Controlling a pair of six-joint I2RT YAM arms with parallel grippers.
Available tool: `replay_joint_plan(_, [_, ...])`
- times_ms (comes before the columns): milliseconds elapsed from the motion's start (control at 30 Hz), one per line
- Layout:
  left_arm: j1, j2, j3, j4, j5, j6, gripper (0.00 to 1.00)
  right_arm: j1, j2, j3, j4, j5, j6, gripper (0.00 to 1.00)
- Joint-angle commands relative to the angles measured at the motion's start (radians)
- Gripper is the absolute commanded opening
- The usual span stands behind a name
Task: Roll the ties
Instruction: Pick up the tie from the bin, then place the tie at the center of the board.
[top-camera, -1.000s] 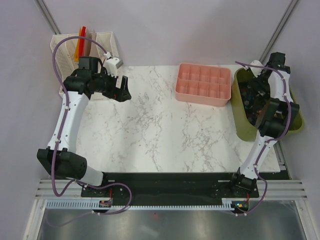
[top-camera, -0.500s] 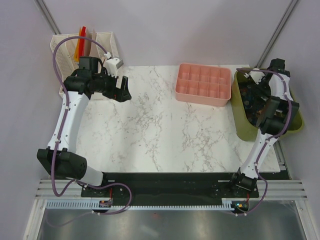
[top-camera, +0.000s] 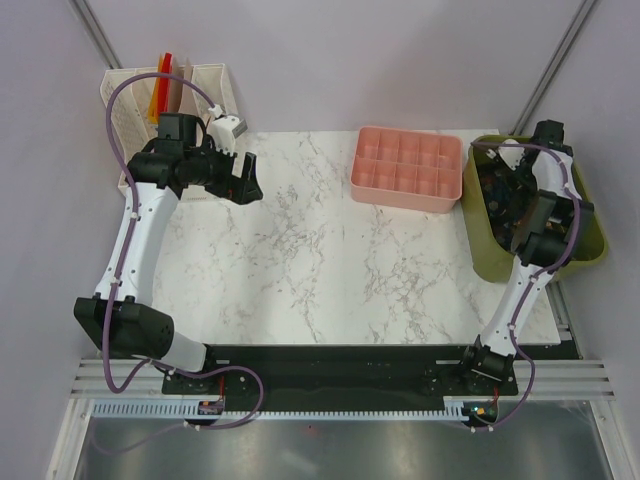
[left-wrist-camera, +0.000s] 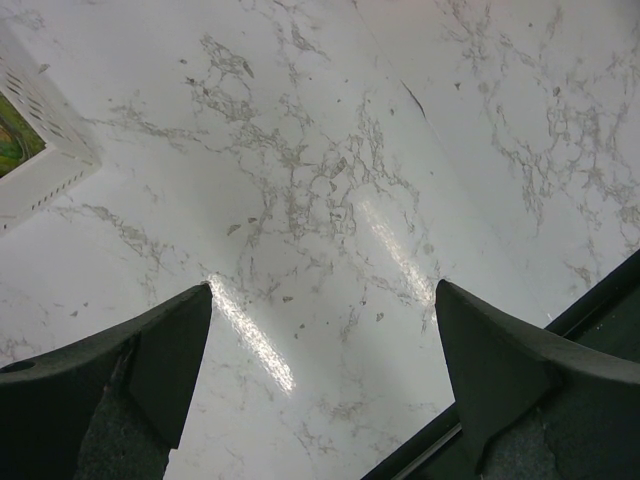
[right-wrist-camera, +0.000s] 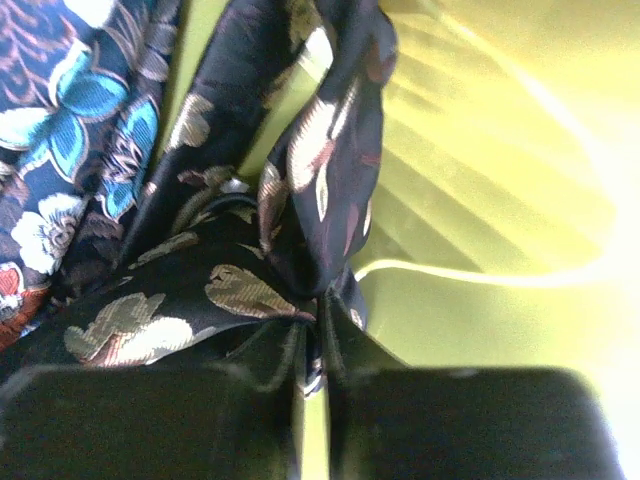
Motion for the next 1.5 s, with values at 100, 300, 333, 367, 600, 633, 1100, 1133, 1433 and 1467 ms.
replay_joint_plan(100, [-0.005,-0.039,0.015,0.014,-0.029,0.013,1.00,0.008,-0.250,0.046,0.098,-0.018,0.146,0.00])
replay_joint_plan(300, [-0.003,-0.066,0.018,0.058,-0.114,-0.033,1.00,0.025,-0.468,0.112,0.106,-0.155,0.344,0.00])
replay_joint_plan(333, [0.001,-0.071,0.016,0.064,-0.120,-0.050,1.00,0.033,-0.517,0.122,0.109,-0.184,0.362,0.00])
replay_joint_plan(367, [0.003,-0.074,0.015,0.073,-0.120,-0.059,1.00,0.051,-0.542,0.126,0.118,-0.184,0.387,0.00])
replay_joint_plan(600, [0.101,-0.085,0.012,0.106,0.059,-0.218,1.00,0.223,-0.715,0.189,0.171,-0.284,0.574,0.00])
replay_joint_plan(633, [0.104,-0.086,0.007,0.113,0.126,-0.252,1.00,0.244,-0.726,0.210,0.176,-0.300,0.617,0.00])
replay_joint_plan(1100, [0.216,-0.312,-0.266,0.322,0.424,-0.153,1.00,0.643,-0.789,0.246,0.267,-0.416,0.976,0.00])
replay_joint_plan(1133, [0.216,-0.324,-0.299,0.337,0.420,-0.145,1.00,0.666,-0.791,0.205,0.277,-0.417,1.002,0.00])
replay_joint_plan(1433, [0.118,-0.407,-0.535,0.294,0.440,0.208,1.00,0.954,-0.786,0.034,0.377,-0.198,1.051,0.00])
replay_joint_plan(1467, [0.066,-0.411,-0.563,0.332,0.434,0.232,1.00,0.962,-0.778,0.040,0.380,-0.192,1.051,0.00])
